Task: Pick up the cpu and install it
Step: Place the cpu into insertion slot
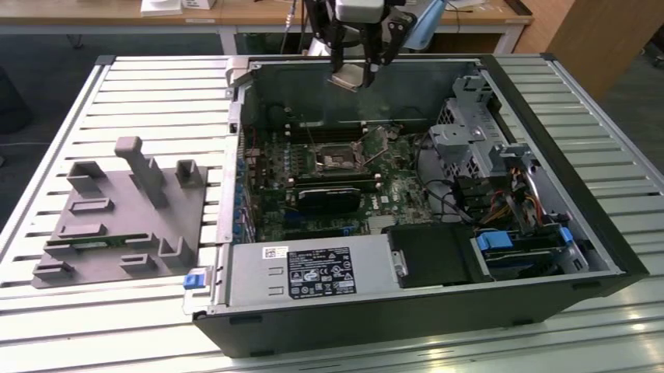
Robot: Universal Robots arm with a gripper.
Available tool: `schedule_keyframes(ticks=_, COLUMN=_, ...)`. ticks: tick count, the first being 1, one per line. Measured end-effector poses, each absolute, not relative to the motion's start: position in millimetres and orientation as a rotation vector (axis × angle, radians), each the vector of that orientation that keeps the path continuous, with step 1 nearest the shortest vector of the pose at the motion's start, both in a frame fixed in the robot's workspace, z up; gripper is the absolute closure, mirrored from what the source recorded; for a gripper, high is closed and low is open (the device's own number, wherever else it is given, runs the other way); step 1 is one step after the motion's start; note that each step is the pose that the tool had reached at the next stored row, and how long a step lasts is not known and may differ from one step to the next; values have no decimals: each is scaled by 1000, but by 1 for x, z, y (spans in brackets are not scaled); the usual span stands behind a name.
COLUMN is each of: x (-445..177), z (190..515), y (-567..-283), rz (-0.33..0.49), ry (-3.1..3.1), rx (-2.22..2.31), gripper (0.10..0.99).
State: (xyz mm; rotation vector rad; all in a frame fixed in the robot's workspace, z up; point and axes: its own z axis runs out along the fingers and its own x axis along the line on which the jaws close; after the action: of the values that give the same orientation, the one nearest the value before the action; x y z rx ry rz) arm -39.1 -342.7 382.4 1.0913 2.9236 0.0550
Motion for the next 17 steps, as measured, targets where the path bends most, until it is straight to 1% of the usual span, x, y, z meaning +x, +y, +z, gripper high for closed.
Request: schedule_keyframes(ticks=17, x=-41, z=381, y=-343, rz=53, ry=2862, rx=1241, gripper=553)
